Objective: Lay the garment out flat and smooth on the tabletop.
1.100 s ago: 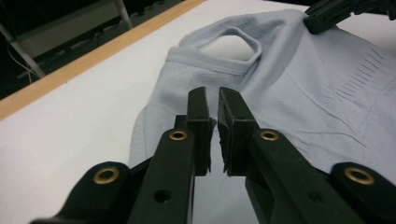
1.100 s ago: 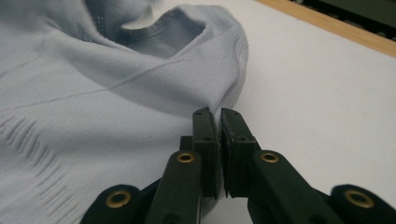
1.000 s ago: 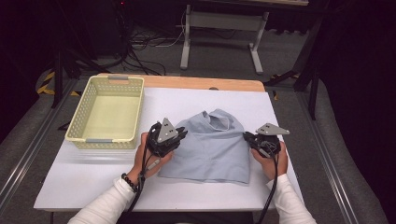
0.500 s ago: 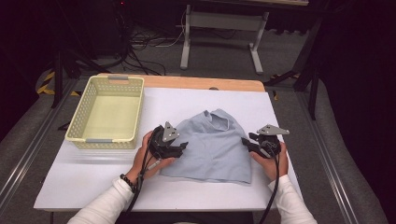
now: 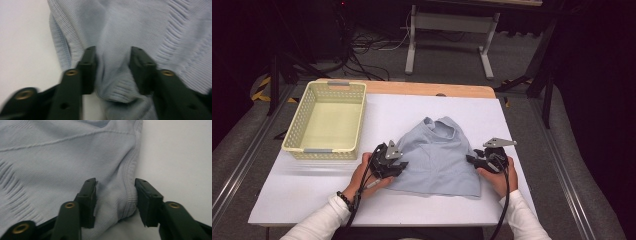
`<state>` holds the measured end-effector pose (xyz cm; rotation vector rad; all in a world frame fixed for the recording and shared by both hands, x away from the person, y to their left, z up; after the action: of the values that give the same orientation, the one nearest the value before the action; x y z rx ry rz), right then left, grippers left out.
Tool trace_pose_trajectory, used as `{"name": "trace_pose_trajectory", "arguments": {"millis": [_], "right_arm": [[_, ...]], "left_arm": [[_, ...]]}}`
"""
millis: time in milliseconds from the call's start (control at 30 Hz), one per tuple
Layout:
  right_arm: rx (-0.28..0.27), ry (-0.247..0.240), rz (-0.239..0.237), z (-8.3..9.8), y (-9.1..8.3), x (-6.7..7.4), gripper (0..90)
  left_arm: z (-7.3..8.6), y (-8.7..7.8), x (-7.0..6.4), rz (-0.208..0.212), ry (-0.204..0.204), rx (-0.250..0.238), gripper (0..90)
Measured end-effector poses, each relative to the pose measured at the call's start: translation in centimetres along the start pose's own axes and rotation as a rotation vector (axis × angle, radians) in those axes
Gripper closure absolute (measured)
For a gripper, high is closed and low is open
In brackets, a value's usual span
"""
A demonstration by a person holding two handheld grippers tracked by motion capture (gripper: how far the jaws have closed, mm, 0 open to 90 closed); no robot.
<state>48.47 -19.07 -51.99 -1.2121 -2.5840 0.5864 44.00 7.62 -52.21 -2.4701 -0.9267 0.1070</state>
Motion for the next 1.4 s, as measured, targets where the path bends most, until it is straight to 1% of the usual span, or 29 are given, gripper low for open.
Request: {"name": "trace_pose_trajectory", "arguments": {"millis": [33, 67, 100, 133, 267, 367, 400, 433, 500, 533, 600, 633, 667, 700, 733, 800, 867, 900, 933, 967, 1000, 1033, 1100, 1133, 1200, 1267, 1300, 1367, 1400], "right_arm": [[-0.002, 0.001, 0.001, 0.0, 0.0, 0.1, 65.9], [-0.002, -0.012, 0.002, 0.1, -0.1, 0.2, 69.5], [-0.004, -0.018, 0.002, 0.0, -0.2, 0.2, 73.4], [-0.007, -0.023, -0.003, 0.0, -0.4, 0.4, 74.6], [-0.030, -0.033, 0.002, -0.6, -1.2, 0.6, 75.2], [-0.030, -0.047, -0.009, -0.9, -1.8, 0.9, 74.1], [-0.024, -0.058, -0.012, -1.0, -1.9, 1.1, 72.3], [-0.033, -0.082, 0.000, -1.3, -2.1, 1.0, 68.5], [-0.055, -0.076, 0.021, -1.9, -2.2, 0.7, 59.7], [-0.074, -0.057, 0.022, -2.3, -2.2, 0.5, 55.6], [-0.120, -0.037, 0.026, -3.4, -2.1, 0.3, 53.2], [-0.143, -0.039, 0.038, -4.2, -1.9, 0.1, 51.7], [-0.153, -0.045, 0.045, -4.6, -1.8, 0.0, 51.6], [-0.168, -0.051, 0.043, -5.3, -1.5, 0.0, 51.6], [-0.179, -0.058, 0.041, -6.0, -1.1, 0.0, 51.5], [-0.176, -0.092, 0.031, -7.1, 0.4, -0.2, 51.8], [-0.166, -0.114, 0.025, -7.8, 2.4, -0.4, 52.2], [-0.160, -0.113, 0.021, -8.1, 3.5, -0.6, 52.3], [-0.142, -0.106, 0.021, -8.2, 4.6, -0.9, 52.3], [-0.130, -0.102, 0.030, -8.3, 5.6, -1.2, 52.4], [-0.122, -0.093, 0.034, -8.3, 6.6, -1.5, 52.4], [-0.102, -0.086, 0.029, -8.2, 7.5, -1.7, 52.1], [-0.056, -0.093, 0.033, -7.8, 9.1, -2.2, 50.4], [-0.036, -0.077, 0.026, -7.6, 9.7, -2.2, 50.2], [-0.007, -0.081, 0.047, -7.2, 10.7, -2.7, 49.4], [0.016, -0.061, 0.033, -6.8, 11.4, -2.9, 48.3], [0.025, -0.057, 0.042, -6.7, 11.8, -3.0, 46.6], [0.024, -0.059, 0.028, -6.8, 12.4, -2.9, 45.2], [0.031, -0.065, 0.033, -6.9, 12.7, -2.8, 44.6]], "left_arm": [[0.1, -0.1, -0.4, 0.055, -0.015, 0.009, 78.0], [0.3, -0.1, -0.7, 0.070, -0.023, 0.013, 88.6], [0.4, -0.1, -0.7, 0.060, -0.010, 0.012, 89.4], [0.3, -0.1, -0.8, 0.056, -0.002, 0.012, 89.5], [0.3, -0.7, -1.3, 0.085, 0.008, 0.015, 89.8], [0.3, -1.5, -1.8, 0.097, 0.033, 0.020, 89.8], [0.3, -1.9, -2.0, 0.100, 0.038, 0.017, 89.9], [0.3, -2.0, -2.1, 0.103, 0.043, 0.016, 89.8], [0.4, -2.4, -2.4, 0.110, 0.048, 0.022, 89.9], [0.4, -2.7, -2.6, 0.115, 0.053, 0.021, 89.9], [0.4, -3.2, -3.0, 0.123, 0.061, 0.026, 89.9], [0.4, -3.3, -3.1, 0.122, 0.064, 0.020, 89.8], [0.5, -3.4, -3.2, 0.121, 0.073, 0.019, 89.8], [0.6, -3.4, -3.2, 0.116, 0.084, 0.020, 89.8], [0.6, -3.3, -3.1, 0.116, 0.086, 0.015, 89.8], [0.8, -3.0, -3.0, 0.117, 0.069, 0.014, 89.8], [0.9, -2.7, -3.1, 0.119, 0.085, 0.010, 89.7], [1.0, -2.6, -3.1, 0.119, 0.092, 0.016, 89.7], [1.1, -2.5, -3.1, 0.122, 0.095, 0.020, 89.7], [1.2, -2.5, -3.1, 0.123, 0.099, 0.020, 89.7], [1.2, -2.4, -3.1, 0.128, 0.093, 0.022, 89.7], [1.2, -2.4, -3.1, 0.134, 0.097, 0.024, 89.8], [1.3, -2.5, -3.1, 0.138, 0.102, 0.028, 89.8], [1.3, -2.5, -3.1, 0.142, 0.097, 0.029, 89.7], [1.3, -2.5, -3.1, 0.146, 0.089, 0.030, 89.7], [1.4, -2.4, -3.1, 0.146, 0.086, 0.027, 89.7], [1.4, -2.4, -3.1, 0.142, 0.090, 0.027, 89.7], [1.4, -2.4, -3.2, 0.140, 0.094, 0.027, 89.6], [1.4, -2.4, -3.2, 0.141, 0.096, 0.026, 89.6]]}}
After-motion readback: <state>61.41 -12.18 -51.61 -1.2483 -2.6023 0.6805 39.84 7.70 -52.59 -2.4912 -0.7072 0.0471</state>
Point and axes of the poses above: each handheld gripper's, and its own axes: y roughly forward along the jaws, z roughly out of its underside, x roughly to its left, the point moved 10 cm from there along y, roughly forward along the jaws, and after that the axes turned 15 degrees about -x, right-handed, at the moved point
